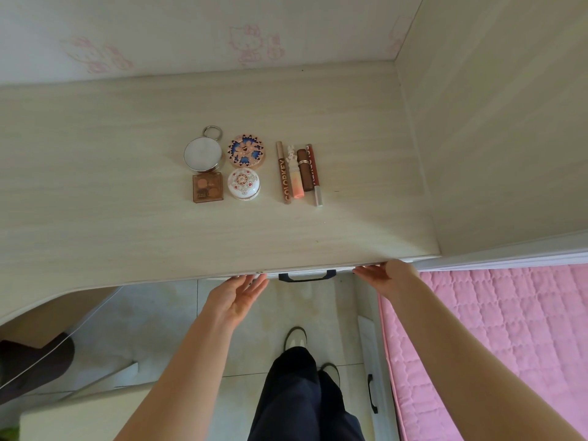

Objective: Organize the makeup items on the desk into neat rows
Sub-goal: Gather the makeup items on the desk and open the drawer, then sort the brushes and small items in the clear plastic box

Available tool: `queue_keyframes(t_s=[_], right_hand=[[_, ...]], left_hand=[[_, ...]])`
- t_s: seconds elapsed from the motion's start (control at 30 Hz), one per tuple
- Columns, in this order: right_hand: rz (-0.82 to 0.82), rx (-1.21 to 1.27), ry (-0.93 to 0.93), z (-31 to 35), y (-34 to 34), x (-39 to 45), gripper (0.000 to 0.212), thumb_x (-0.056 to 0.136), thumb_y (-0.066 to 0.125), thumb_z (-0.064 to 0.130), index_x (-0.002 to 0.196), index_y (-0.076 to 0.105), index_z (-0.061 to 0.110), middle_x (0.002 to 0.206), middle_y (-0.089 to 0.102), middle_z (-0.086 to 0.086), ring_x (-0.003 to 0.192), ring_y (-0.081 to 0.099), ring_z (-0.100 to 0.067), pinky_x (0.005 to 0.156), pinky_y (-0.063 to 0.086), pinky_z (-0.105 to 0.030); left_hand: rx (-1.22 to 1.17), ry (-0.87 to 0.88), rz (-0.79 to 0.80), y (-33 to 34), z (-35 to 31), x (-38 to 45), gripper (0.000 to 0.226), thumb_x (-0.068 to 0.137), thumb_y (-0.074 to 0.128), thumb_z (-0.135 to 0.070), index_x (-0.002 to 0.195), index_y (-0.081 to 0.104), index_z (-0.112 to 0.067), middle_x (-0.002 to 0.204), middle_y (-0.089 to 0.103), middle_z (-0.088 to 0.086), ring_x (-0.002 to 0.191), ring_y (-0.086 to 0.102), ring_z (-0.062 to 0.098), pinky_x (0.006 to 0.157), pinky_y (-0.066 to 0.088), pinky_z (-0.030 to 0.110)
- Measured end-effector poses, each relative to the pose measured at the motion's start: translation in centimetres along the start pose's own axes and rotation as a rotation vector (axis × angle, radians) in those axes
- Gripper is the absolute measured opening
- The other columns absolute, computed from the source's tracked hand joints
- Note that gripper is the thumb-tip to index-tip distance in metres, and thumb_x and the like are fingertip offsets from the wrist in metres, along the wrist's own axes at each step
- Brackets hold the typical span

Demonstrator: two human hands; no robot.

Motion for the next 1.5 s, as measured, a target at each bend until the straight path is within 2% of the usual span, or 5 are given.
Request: queue_keyframes(t_s=[0.17, 0.3, 0.77, 1.1, 1.5], right_hand=[[0.016, -0.054, 0.019, -0.1, -0.3, -0.2, 0.037, 0.098, 0.014, -0.003, 0.107, 0.05, -0.001, 0.122, 0.056, -0.022, 0.118, 0.053, -0.041, 0.074, 0.046, -0.055], [0.052, -0.21, -0.029, -0.2, -1.2, -1.4, 0.023, 0.097, 0.034, -0.003, 0.105, 0.055, -0.003, 0.113, 0.061, -0.019, 0.106, 0.059, -0.037, 0.077, 0.052, -0.049], [-0.005, -1.192, -0.87, -0.9, -10.3, -12.2, 0.032, 0.098, 0.041, 0.018, 0.126, 0.051, 0.007, 0.126, 0.055, -0.011, 0.117, 0.051, -0.029, 0.091, 0.045, -0.036], [-0.467, -1.249, -1.083, -4.1, -17.6, -17.3, 0.035, 0.088, 0.059, 0.017, 0.121, 0.056, 0.006, 0.123, 0.059, -0.011, 0.118, 0.052, -0.033, 0.102, 0.041, -0.039], [-1.047, -0.934, -0.655, -15.8, -25.6, -24.2, 0.055, 0.069, 0.081, 0.025, 0.116, 0.062, 0.004, 0.117, 0.064, -0.012, 0.114, 0.059, -0.04, 0.09, 0.052, -0.049]], left_hand=[[0.007, 0.025, 0.007, 0.1, 0.3, -0.2, 0.021, 0.095, 0.037, 0.014, 0.097, 0.048, -0.004, 0.118, 0.053, 0.025, 0.119, 0.053, 0.045, 0.08, 0.05, 0.048], [0.116, 0.1, -0.012, 0.1, 1.4, -1.6, 0.052, 0.091, 0.05, 0.012, 0.139, 0.037, -0.003, 0.129, 0.055, 0.022, 0.112, 0.06, 0.038, 0.09, 0.05, 0.04], [1.438, 0.705, 0.219, 8.7, 10.7, -10.8, 0.026, 0.092, 0.049, -0.012, 0.114, 0.059, -0.021, 0.107, 0.067, -0.001, 0.095, 0.062, 0.016, 0.074, 0.048, 0.029], [2.081, 1.299, 0.874, 13.0, 19.2, -18.4, 0.035, 0.097, 0.047, -0.019, 0.131, 0.052, -0.018, 0.125, 0.06, -0.003, 0.118, 0.05, 0.016, 0.091, 0.044, 0.03], [2.162, 1.722, 1.895, 8.2, 28.7, -23.6, 0.05, 0.084, 0.064, -0.018, 0.133, 0.052, -0.01, 0.136, 0.054, 0.008, 0.133, 0.044, 0.028, 0.111, 0.034, 0.042]])
Point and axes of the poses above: each hand's wrist, its own x-axis towards the middle knuckle, its own y-axis out of the palm, z = x × y, the point moved 3 cm from there along x, towards the middle knuckle
